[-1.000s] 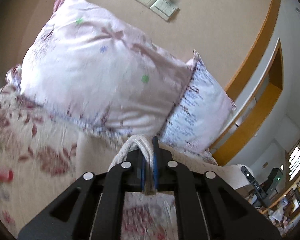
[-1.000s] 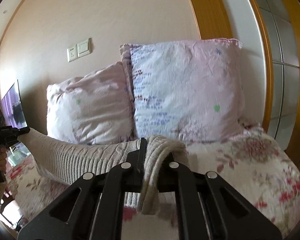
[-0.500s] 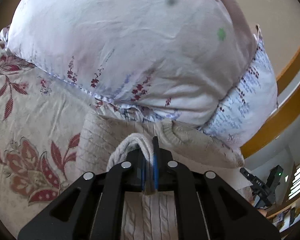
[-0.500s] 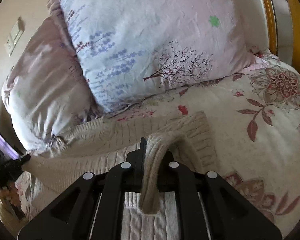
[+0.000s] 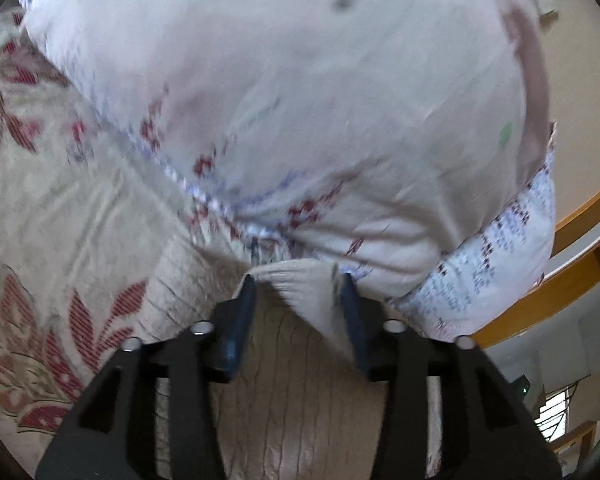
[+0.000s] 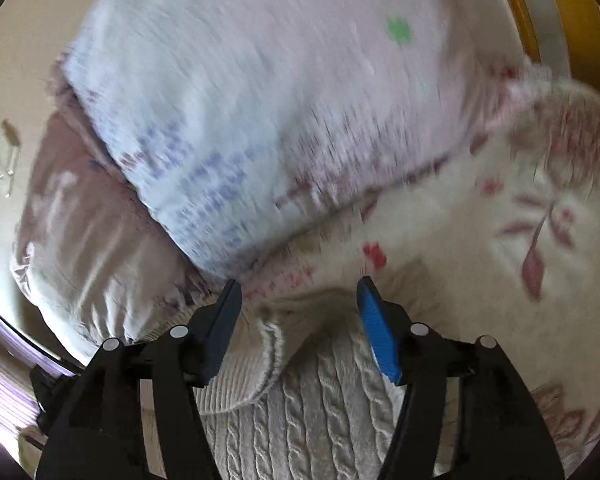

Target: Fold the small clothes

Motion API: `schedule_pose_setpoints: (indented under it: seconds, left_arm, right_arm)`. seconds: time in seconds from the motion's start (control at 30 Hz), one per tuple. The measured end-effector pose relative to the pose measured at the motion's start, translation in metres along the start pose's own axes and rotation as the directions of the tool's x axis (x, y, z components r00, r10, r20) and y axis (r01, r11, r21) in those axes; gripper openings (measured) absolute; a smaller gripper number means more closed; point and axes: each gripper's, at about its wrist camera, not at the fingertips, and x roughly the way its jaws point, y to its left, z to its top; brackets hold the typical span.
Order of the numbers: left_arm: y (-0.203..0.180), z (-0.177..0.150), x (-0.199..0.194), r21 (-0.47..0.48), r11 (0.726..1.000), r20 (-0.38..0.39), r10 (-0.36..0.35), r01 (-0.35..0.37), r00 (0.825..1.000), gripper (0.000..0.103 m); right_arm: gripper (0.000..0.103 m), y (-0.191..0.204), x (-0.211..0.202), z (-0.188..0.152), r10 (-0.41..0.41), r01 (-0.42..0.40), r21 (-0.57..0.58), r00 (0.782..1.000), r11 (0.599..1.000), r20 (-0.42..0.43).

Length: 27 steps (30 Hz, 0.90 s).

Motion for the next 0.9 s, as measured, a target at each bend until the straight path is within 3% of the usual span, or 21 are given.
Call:
schedule_pose_setpoints:
  seconds: [0.2,0.43,0.7,0.83,0.9]
  left_arm:
    - [-0.006,-0.003,-0.028,0.067,0.998,0.024,0.015,-0.017,1.0,0.052]
    - [-0.01,-0.03,-0.042,0.213,0.969,-0.008,0.13,-0.125,0.991,0.052]
    - [-0.01,-0.053,-0.056,0.334,0.921,-0.002,0.213,-0.2,0.977,0.051]
    - [-0.007,-0.058,-0.05,0.337,0.917,-0.03,0.238,-0.214,0.971,0.042]
    - [-0.003,-0.062,-0.044,0.338,0.916,-0.057,0.248,-0.215,0.967,0.034]
  right_arm:
    - [0.06,0.001,-0.025,-0.006,-0.047,0.049,-0.097,0.998,0.994,0.031]
    - [0.059,-0.007,-0.037,-0.019,-0.078,0.073,-0.168,0.997,0.983,-0.026]
    - [0.044,-0.014,-0.035,-0.04,-0.167,0.135,-0.272,0.981,0.953,-0.099]
    - [0.036,-0.017,-0.026,-0.046,-0.195,0.152,-0.289,0.972,0.945,-0.127]
    - [0.018,-0.018,-0.021,-0.051,-0.211,0.16,-0.309,0.967,0.938,-0.14]
